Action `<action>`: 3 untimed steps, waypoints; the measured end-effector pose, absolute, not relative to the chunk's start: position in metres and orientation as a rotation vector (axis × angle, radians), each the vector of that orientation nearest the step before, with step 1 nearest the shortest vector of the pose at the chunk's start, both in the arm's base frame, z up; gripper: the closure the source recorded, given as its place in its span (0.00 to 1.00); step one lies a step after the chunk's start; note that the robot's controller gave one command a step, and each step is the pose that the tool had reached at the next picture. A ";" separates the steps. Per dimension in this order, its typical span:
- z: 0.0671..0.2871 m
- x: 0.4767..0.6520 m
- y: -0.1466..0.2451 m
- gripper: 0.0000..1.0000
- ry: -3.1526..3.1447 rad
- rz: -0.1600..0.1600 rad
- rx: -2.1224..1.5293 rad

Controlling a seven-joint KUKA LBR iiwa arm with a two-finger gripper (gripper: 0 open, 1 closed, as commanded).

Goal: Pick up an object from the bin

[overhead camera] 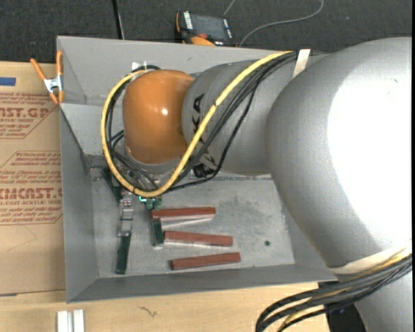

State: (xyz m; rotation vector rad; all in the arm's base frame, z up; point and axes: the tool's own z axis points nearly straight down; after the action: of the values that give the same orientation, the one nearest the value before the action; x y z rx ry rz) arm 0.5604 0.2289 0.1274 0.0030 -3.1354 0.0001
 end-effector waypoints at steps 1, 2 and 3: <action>0.068 0.550 0.184 0.00 -3.128 0.002 -0.234; 0.069 0.558 0.130 0.00 -3.140 0.001 -0.084; 0.069 0.558 0.133 1.00 -3.140 -0.002 -0.080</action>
Offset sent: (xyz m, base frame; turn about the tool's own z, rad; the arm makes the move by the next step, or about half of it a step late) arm -0.0086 -0.0442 -0.0574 0.1498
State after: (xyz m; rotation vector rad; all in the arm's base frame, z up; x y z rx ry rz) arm 0.5576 0.1330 0.0695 -0.0798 -3.1405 -0.0019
